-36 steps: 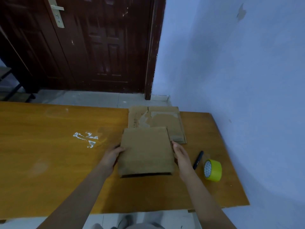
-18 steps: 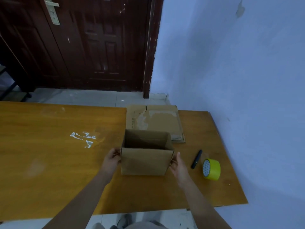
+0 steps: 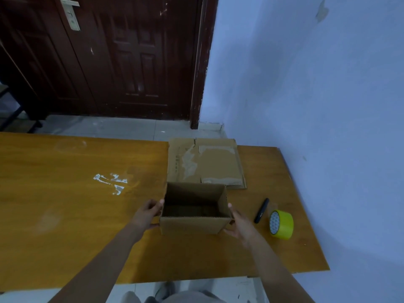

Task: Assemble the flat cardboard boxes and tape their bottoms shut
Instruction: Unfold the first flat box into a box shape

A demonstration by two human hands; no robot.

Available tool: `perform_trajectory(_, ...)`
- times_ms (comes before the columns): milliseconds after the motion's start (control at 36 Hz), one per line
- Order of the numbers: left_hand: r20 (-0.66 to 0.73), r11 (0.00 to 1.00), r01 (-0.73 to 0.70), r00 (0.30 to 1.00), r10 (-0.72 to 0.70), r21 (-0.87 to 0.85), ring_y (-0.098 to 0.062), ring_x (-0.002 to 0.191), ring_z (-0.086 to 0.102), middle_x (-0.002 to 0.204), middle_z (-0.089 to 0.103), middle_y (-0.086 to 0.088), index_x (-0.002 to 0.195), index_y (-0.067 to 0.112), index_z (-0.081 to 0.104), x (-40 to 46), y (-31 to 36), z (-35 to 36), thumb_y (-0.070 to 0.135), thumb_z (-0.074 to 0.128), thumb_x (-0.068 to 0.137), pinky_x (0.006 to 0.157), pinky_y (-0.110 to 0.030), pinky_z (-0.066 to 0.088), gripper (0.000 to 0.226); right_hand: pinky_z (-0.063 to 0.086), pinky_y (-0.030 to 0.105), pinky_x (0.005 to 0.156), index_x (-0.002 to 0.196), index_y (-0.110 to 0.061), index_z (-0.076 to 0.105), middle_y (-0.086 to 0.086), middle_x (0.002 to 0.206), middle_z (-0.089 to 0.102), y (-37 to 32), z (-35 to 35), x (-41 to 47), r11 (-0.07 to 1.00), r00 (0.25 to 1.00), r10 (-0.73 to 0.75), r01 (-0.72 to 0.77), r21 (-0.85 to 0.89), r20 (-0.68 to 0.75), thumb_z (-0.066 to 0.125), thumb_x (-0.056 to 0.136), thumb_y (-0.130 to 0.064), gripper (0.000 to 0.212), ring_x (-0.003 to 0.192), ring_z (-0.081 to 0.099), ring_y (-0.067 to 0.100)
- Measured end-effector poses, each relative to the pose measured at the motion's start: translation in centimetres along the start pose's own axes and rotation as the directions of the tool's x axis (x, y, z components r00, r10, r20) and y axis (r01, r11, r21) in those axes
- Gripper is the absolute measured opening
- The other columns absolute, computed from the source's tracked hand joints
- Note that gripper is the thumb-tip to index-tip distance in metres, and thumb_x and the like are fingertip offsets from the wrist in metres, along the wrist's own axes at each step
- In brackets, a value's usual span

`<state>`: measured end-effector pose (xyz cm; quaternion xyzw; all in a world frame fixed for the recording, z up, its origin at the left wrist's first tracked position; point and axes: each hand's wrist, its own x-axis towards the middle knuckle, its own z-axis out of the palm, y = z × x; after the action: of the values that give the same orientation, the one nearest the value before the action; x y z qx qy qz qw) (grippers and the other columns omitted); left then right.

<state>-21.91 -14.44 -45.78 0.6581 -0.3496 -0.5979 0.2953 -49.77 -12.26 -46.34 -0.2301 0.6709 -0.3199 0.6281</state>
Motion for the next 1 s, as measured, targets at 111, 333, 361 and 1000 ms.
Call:
perform_trajectory(111, -0.007, 0.999, 0.008, 1.000, -0.008, 0.037, -0.016, 0.095, 0.055, 0.101, 0.055, -0.005, 0.110, 0.007, 0.052, 0.3, 0.1, -0.1, 0.035, 0.057, 0.092, 0.085, -0.047, 0.053, 0.034, 0.053, 0.042, 0.092, 0.144, -0.020, 0.035, 0.009, 0.145, 0.039, 0.1, -0.7, 0.4, 0.999, 1.000, 0.012, -0.012, -0.045, 0.001, 0.063, 0.068, -0.062, 0.091, 0.129, 0.042, 0.026)
perform_trajectory(333, 0.007, 0.968, -0.093, 0.996, 0.094, 0.232, -0.027, 0.098, 0.051, 0.104, 0.048, -0.005, 0.107, 0.011, 0.041, 1.3, -0.8, 0.9, 0.034, 0.064, 0.087, 0.062, -0.030, 0.039, 0.038, 0.047, 0.039, 0.100, 0.127, -0.012, 0.042, 0.005, 0.131, 0.048, -0.6, 0.5, 0.3, 0.957, 0.999, 0.021, -0.010, -0.288, 0.036, 0.064, 0.083, -0.049, 0.061, 0.119, 0.050, 0.024)
perform_trajectory(361, 0.008, 0.974, -0.086, 0.996, 0.086, 0.210, -0.028, 0.099, 0.051, 0.103, 0.049, -0.005, 0.105, 0.012, 0.043, 1.6, -0.8, 0.8, 0.035, 0.065, 0.087, 0.064, -0.032, 0.040, 0.037, 0.047, 0.042, 0.100, 0.125, -0.012, 0.043, 0.007, 0.129, 0.050, -0.7, 0.7, 0.4, 0.962, 1.000, 0.016, -0.009, -0.273, 0.025, 0.066, 0.081, -0.049, 0.062, 0.116, 0.052, 0.023)
perform_trajectory(1000, -0.009, 0.948, -0.102, 0.994, 0.110, 0.301, -0.020, 0.075, 0.046, 0.087, 0.048, -0.006, 0.086, 0.016, 0.042, 3.5, -1.5, 0.3, 0.045, 0.066, 0.083, 0.062, -0.034, 0.034, 0.038, 0.048, 0.029, 0.079, 0.125, -0.007, 0.047, 0.007, 0.126, 0.055, -3.0, 2.3, 1.2, 0.805, 0.997, -0.075, 0.051, -0.591, -0.017, 0.066, 0.087, -0.037, 0.052, 0.112, 0.054, 0.023)
